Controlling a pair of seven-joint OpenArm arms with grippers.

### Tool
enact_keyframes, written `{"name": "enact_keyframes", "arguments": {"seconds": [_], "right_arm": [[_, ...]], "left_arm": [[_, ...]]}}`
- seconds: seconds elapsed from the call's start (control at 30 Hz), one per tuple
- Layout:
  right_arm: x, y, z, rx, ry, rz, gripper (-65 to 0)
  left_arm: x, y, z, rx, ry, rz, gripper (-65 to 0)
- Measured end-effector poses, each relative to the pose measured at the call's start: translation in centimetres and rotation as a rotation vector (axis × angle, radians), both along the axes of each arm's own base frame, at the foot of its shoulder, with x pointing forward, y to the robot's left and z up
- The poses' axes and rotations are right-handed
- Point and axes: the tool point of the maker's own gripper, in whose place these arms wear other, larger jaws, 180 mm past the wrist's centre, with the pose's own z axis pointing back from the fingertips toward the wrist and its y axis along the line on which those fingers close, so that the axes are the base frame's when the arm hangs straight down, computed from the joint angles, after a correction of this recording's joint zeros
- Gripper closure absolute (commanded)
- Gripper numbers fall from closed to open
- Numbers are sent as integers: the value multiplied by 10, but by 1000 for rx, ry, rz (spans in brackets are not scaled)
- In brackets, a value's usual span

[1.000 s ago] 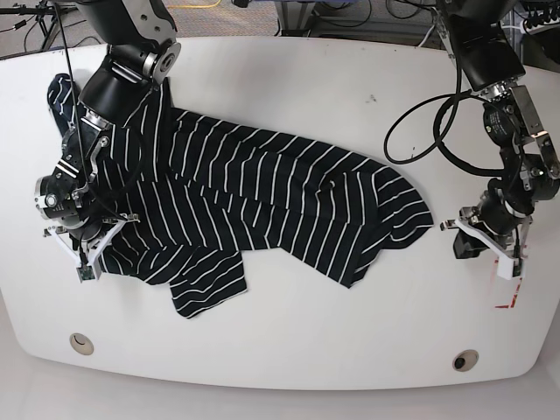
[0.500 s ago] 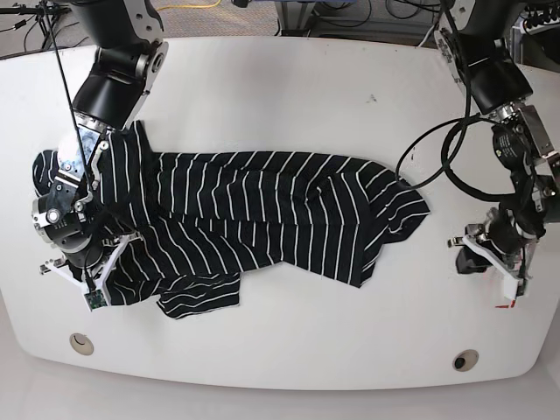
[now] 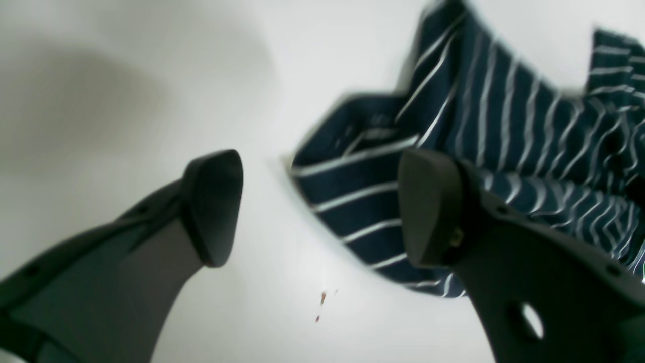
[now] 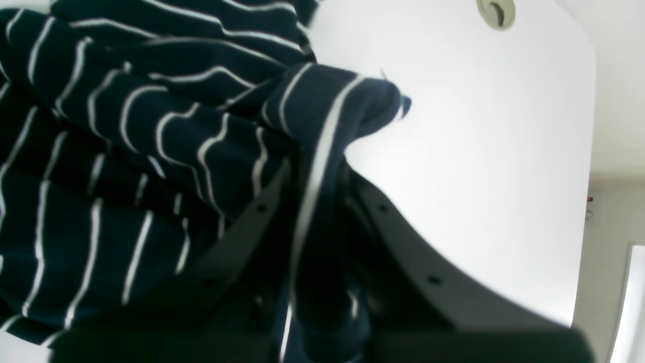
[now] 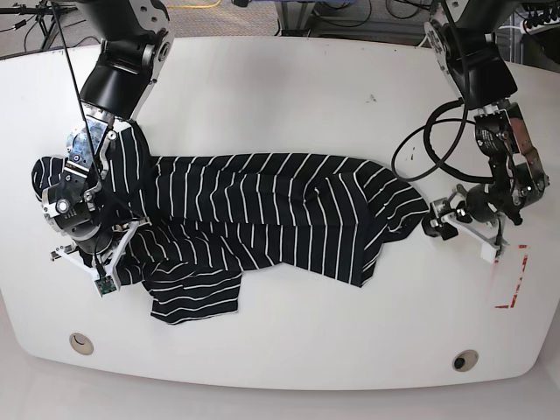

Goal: Fold the T-shirt properly
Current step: 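Grasp the shirt edge with the left gripper and pull it taut toward the right gripper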

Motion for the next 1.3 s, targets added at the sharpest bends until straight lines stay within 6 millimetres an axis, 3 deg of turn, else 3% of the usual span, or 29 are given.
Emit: {"name": "enact_keyframes", "arguments": {"seconds": [0.13,0.27,1.0,1.2,1.3], "right_arm": [[1,5,-1,10,-3,5,0],[1,7,-1,13,-3,8,0],[-5,15,-12,34,17,12,0],[-7,15,-14,35,21,13,0],[-8,14,-16,34,26,12,0]], "left_arm": [[-11,-2,-21,9,62,-29,-454],[-13,-16,-38,-6,98,-68,-454],[14,-67,-46,-145,14,-79,-438],[17,-66,-51,-157,22,-65,-285],[15,-65,-54,-157,30,-63,-124]]}}
